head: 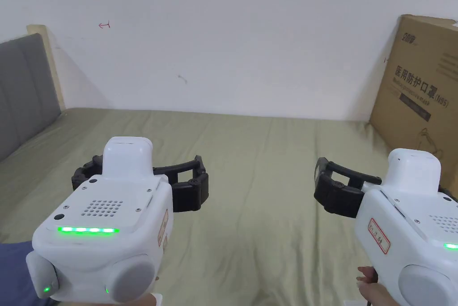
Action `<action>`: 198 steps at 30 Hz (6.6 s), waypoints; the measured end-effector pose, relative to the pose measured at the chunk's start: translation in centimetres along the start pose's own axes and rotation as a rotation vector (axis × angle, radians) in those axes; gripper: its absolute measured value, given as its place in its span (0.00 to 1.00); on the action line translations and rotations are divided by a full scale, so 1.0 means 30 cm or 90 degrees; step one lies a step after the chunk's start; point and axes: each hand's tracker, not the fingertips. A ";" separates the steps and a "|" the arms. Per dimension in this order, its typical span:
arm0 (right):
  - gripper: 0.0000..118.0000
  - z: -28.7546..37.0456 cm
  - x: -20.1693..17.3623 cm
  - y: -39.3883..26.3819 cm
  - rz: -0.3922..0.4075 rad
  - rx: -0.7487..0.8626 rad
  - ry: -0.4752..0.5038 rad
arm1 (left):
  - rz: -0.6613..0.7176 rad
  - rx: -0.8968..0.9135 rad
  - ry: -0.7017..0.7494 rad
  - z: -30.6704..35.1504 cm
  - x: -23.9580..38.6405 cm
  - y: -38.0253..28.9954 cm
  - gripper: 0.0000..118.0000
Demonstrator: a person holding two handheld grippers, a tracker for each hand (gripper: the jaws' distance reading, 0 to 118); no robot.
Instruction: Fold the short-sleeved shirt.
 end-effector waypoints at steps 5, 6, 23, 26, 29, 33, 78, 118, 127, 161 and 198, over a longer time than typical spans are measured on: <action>1.00 0.004 -0.005 0.001 0.013 0.003 0.003 | -0.011 0.006 0.008 0.001 0.002 0.003 1.00; 1.00 0.005 -0.007 0.002 0.015 0.004 0.003 | -0.012 0.008 0.010 0.002 0.001 0.004 1.00; 1.00 0.002 -0.008 0.002 0.022 0.008 -0.009 | -0.005 -0.006 0.010 -0.009 -0.002 0.000 1.00; 1.00 0.002 -0.008 -0.002 0.016 0.002 -0.004 | -0.005 -0.019 0.003 -0.016 -0.001 -0.004 1.00; 1.00 0.002 -0.009 -0.008 0.014 0.000 -0.005 | 0.003 -0.030 0.000 -0.020 -0.004 -0.010 1.00; 1.00 0.000 -0.008 -0.015 0.015 -0.003 -0.002 | -0.002 -0.032 -0.002 -0.019 -0.002 -0.014 0.99; 0.00 -0.173 -0.672 -0.107 0.019 -0.112 0.340 | 0.001 -0.061 0.304 0.370 -0.704 -0.002 0.00; 0.00 -0.398 -0.542 -0.349 0.085 -0.328 0.252 | 0.065 -0.554 0.260 -0.192 -1.244 -0.709 0.00; 0.00 -0.364 -0.491 -0.303 0.050 -0.305 0.263 | 0.033 -0.402 0.223 -0.013 -1.209 -0.361 0.00; 0.00 0.050 0.318 -0.099 -0.063 -0.158 -0.006 | 0.022 -0.494 -0.374 -0.421 0.383 -0.091 0.11; 0.00 0.039 0.252 -0.177 -0.073 -0.221 0.001 | 0.173 -0.636 -0.029 -0.181 -0.332 -0.388 0.03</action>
